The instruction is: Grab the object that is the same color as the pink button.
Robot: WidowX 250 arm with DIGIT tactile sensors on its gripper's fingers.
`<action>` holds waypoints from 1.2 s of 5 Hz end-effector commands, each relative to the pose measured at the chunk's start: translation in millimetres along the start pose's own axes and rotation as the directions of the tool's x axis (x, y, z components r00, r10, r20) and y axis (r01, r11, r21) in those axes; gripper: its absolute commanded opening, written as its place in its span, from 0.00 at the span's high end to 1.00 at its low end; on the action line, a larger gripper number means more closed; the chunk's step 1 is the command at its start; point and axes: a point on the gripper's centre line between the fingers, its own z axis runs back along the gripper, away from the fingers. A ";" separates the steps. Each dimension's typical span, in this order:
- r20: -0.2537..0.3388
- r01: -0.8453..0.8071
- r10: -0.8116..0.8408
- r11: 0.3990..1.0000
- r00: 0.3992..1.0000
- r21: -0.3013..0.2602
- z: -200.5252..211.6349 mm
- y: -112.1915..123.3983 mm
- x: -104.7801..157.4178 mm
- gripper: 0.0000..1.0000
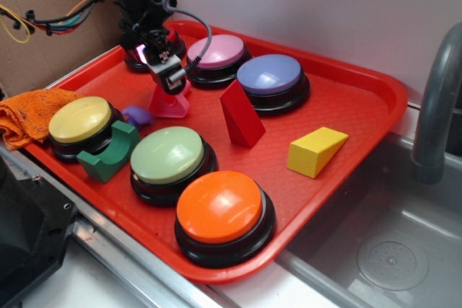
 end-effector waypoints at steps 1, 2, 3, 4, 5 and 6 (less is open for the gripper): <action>-0.010 0.039 -0.039 0.999 0.999 0.006 -12.4 -6.1 4.7 0.00; -0.032 0.037 -0.036 0.999 0.999 0.014 -18.1 -8.2 3.1 0.00; -0.060 0.018 -0.018 1.000 0.998 0.006 -24.9 -6.3 1.0 0.76; -0.080 0.003 -0.003 1.000 0.997 -0.002 -30.6 -5.0 -0.3 1.00; -0.095 -0.003 0.002 1.000 0.996 -0.003 -32.5 -4.1 -1.0 1.00; -0.087 -0.029 0.029 1.000 0.996 0.006 -24.0 -5.9 -3.2 1.00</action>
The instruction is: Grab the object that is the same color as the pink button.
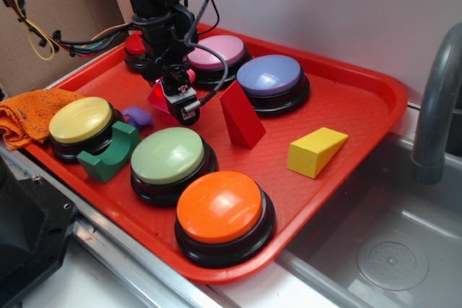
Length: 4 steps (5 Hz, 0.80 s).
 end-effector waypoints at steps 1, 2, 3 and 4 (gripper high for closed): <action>0.042 -0.064 0.065 0.998 0.997 -0.028 26.2 0.3 -3.8 1.00; 0.049 -0.138 0.137 0.990 0.989 0.014 64.0 -6.4 -2.0 1.00; 0.096 -0.161 0.163 0.987 0.982 -0.028 92.4 -13.0 1.2 1.00; 0.088 -0.165 0.168 0.985 0.982 -0.039 115.5 -19.8 5.9 1.00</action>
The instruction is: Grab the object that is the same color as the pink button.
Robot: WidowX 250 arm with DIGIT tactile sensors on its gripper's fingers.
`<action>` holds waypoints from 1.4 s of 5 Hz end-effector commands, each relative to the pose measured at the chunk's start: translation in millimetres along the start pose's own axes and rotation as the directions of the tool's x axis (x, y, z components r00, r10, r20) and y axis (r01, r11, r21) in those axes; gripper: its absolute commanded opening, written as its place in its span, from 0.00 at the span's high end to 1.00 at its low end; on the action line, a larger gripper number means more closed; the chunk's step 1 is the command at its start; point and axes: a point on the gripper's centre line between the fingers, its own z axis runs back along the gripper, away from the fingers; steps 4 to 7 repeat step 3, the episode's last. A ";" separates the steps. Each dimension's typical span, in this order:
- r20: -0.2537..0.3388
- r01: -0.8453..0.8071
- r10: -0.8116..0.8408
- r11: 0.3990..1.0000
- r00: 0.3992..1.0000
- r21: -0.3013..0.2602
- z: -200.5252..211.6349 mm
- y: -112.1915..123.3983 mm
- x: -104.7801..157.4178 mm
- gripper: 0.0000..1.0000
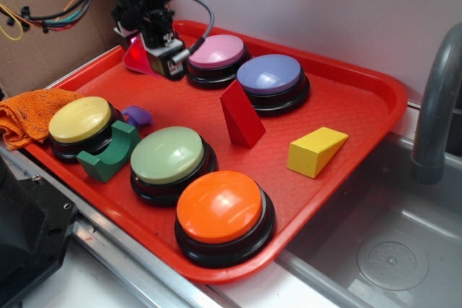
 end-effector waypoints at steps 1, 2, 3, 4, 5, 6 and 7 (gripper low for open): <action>0.024 -0.030 0.029 0.999 0.999 0.036 55.9 -20.6 11.5 1.00; 0.019 -0.073 0.072 0.993 0.997 0.088 59.8 -31.3 7.6 1.00; -0.014 -0.090 0.092 0.993 0.996 0.076 59.6 -28.7 2.3 1.00; -0.014 -0.090 0.092 0.993 0.996 0.076 59.6 -28.7 2.3 1.00; -0.014 -0.090 0.092 0.993 0.996 0.076 59.6 -28.7 2.3 1.00; -0.014 -0.090 0.092 0.993 0.996 0.076 59.6 -28.7 2.3 1.00; -0.014 -0.090 0.092 0.993 0.996 0.076 59.6 -28.7 2.3 1.00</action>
